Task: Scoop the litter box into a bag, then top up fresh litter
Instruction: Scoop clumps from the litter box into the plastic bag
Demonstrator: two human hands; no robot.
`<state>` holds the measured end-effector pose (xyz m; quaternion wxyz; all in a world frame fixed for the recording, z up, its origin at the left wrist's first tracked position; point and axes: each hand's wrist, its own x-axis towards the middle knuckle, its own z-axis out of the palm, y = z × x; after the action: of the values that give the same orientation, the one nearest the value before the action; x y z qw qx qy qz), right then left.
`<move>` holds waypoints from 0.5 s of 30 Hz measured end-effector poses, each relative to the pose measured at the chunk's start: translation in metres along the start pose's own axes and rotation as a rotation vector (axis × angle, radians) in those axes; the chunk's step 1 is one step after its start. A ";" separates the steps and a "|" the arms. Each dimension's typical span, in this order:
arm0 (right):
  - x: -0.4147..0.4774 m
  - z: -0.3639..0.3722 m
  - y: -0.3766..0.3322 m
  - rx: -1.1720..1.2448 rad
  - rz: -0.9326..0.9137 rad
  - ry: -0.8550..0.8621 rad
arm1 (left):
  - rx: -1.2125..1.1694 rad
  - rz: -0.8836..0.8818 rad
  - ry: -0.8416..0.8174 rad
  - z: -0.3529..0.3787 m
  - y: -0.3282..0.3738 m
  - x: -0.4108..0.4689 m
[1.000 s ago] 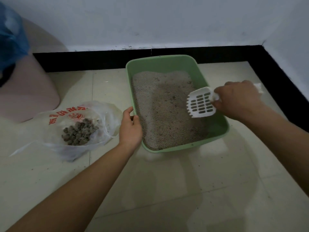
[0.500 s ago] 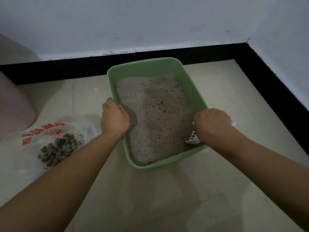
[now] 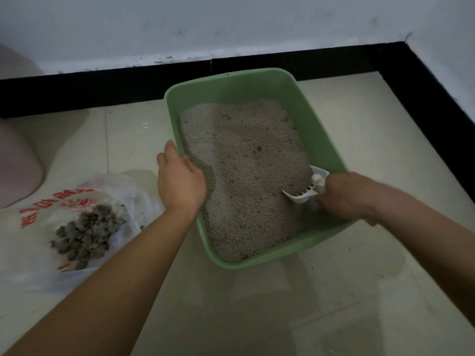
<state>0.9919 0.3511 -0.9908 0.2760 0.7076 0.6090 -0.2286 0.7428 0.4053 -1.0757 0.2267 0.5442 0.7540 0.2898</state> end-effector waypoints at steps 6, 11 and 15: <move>0.014 -0.002 0.022 0.140 -0.052 0.065 | 0.018 0.012 0.005 0.001 -0.003 -0.001; 0.065 0.025 -0.007 0.322 -0.088 0.211 | 0.035 0.020 0.008 0.000 0.000 -0.002; 0.120 0.005 -0.054 0.505 -0.055 0.343 | 0.020 0.018 0.009 0.001 -0.003 -0.001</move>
<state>0.9575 0.4419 -1.0794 -0.0218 0.7652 0.5897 -0.2575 0.7413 0.4037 -1.0782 0.2149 0.5519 0.7530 0.2867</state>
